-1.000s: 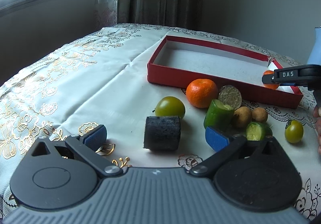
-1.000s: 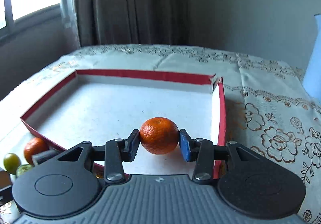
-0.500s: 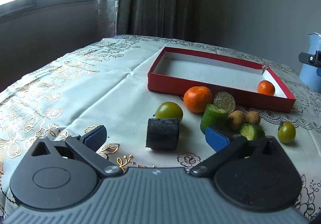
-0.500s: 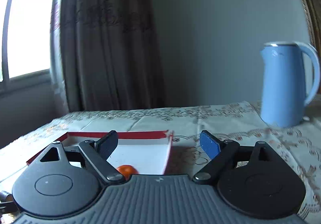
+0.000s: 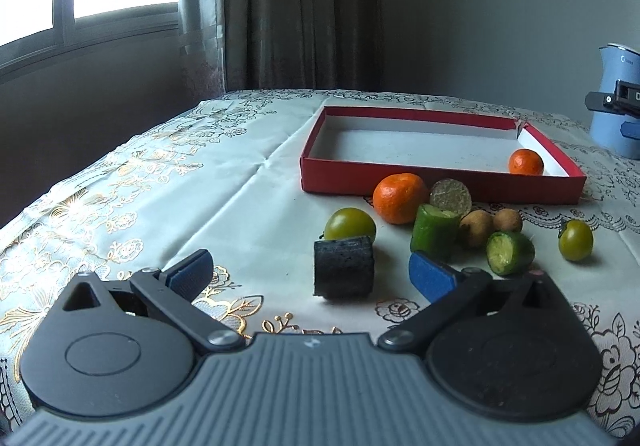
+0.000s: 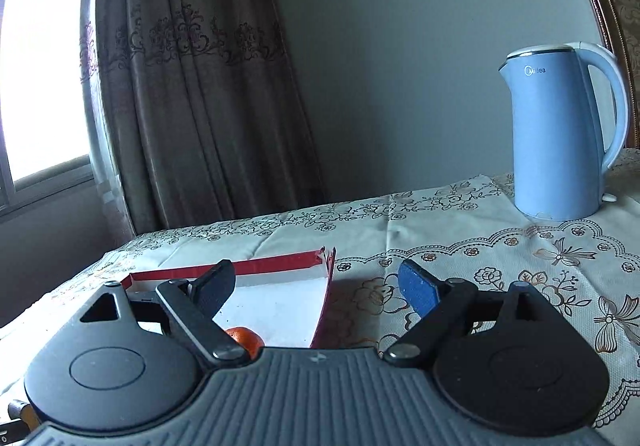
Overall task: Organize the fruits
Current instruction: 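Close the left gripper around the dark cylindrical piece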
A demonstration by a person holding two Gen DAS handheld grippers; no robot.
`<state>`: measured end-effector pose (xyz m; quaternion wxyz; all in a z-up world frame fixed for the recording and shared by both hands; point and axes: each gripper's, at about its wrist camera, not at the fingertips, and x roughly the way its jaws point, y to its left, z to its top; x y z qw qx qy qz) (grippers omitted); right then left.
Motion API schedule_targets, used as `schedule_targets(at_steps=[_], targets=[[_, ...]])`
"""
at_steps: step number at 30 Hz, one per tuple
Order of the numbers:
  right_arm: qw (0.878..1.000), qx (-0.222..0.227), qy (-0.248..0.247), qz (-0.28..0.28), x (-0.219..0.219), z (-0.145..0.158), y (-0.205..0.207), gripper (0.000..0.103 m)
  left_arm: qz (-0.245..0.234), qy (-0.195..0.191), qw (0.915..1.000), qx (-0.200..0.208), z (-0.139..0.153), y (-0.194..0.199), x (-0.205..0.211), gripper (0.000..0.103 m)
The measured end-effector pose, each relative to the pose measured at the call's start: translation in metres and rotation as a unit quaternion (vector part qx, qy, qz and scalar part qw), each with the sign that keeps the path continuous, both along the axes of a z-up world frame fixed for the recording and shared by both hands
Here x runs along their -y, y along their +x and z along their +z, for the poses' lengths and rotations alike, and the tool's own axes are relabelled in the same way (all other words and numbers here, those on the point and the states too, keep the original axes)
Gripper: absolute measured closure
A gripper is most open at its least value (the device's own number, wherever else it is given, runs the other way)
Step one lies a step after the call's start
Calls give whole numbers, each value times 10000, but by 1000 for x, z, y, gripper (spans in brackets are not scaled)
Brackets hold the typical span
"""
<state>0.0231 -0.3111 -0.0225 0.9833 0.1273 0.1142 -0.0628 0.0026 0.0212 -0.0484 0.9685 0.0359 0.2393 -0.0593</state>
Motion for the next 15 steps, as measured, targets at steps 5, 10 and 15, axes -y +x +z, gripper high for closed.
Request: schedule_targets(at_steps=[5,10,15], targets=[[10000,-11,-5,-8,0,0,0,14,-38,-74,10000,-38,-1,4,0,9],[10000,-2,-28,-3,-1,0,0,14,-74,-226,9987,-452,-8,15,-5,40],[10000,-41,-64,0,-2,-1,1,14,-261,-229,9982,-492,-9,16,-4,70]])
